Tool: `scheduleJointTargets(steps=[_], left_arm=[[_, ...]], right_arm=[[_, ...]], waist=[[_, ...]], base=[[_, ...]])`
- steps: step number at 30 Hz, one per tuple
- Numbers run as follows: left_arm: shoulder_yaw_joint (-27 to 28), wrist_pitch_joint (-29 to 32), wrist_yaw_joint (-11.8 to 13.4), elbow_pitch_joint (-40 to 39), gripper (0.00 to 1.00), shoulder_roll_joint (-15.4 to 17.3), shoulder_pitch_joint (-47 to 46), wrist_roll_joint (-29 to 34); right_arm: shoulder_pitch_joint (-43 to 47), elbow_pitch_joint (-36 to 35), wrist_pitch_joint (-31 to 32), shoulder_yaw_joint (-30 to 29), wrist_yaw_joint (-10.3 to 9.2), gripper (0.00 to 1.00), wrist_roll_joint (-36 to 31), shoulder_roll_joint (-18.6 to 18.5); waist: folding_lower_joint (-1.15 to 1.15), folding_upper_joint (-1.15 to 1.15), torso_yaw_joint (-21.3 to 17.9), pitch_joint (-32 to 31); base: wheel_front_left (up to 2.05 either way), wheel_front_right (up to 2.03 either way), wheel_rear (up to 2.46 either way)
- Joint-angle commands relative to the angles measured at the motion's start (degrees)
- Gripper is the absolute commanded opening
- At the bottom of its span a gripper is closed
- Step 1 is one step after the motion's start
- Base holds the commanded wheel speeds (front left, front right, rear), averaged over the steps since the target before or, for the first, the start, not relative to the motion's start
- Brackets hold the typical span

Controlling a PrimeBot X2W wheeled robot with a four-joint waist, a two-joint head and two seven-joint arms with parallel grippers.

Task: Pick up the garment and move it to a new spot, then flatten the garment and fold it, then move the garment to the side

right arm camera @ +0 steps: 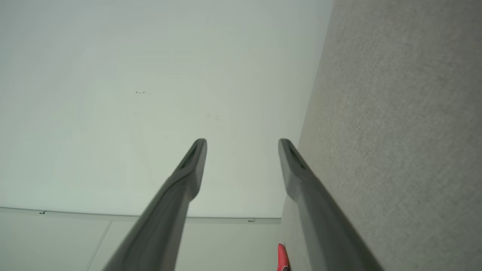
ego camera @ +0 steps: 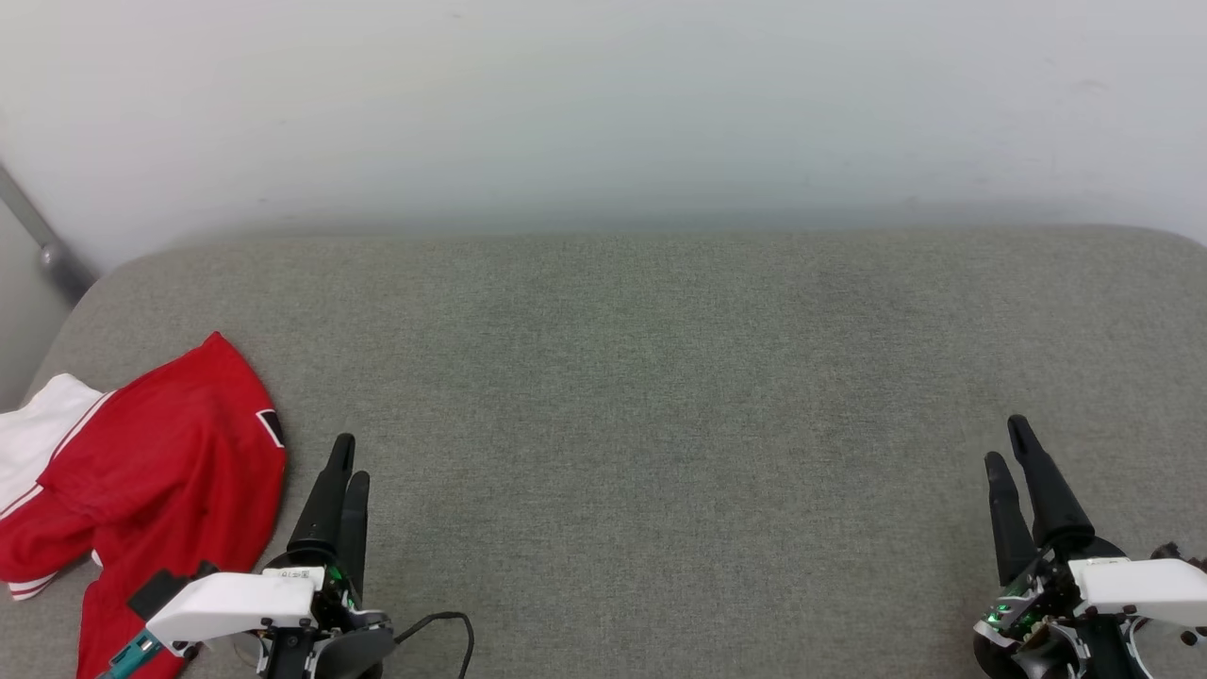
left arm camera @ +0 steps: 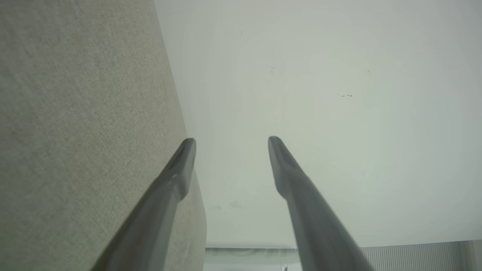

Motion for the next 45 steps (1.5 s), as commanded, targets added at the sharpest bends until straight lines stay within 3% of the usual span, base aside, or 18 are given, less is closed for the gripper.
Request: scheduleJointTargets(steps=[1, 8, 18, 27, 45], left_arm=[[-0.7, -0.7, 0.0, -1.8, 1.00, 0.5, -1.5, 0.7], [-2.7, -3.0, 0.0, -3.7, 1.00, 1.4, -1.8, 6.0], [-3.5, -5.4, 0.0, -5.8, 1.00, 0.8, -1.3, 21.8], [-4.5, -7.3, 0.0, -6.8, 1.00, 0.6, -0.5, 35.2], [-5.9, -10.4, 0.4, -7.0, 1.00, 1.1, 0.6, 52.9]], right_arm=[[-0.6, -1.7, -0.6, 0.4, 0.01, 1.00, -0.6, -0.2], [-0.3, -3.1, -2.8, 1.4, 0.01, 1.00, -6.5, -1.2], [-0.1, -5.4, -5.0, 1.9, 0.01, 1.00, -25.7, -1.3], [0.6, -7.4, -5.1, 1.8, 0.01, 1.00, -38.8, -0.7], [2.2, -10.7, -4.9, 3.5, 0.01, 1.00, -55.3, -1.0]], waist=[[0.00, 0.00, 0.0, 0.0], [0.00, 0.00, 0.0, 0.0], [0.00, 0.00, 0.0, -0.1], [0.00, 0.00, 0.0, -0.3], [0.00, 0.00, -0.1, -0.4]], base=[[0.00, 0.00, 0.00], [0.00, 0.00, 0.00], [0.00, 0.00, 0.00], [0.00, 0.00, 0.00], [0.00, 0.00, 0.00]])
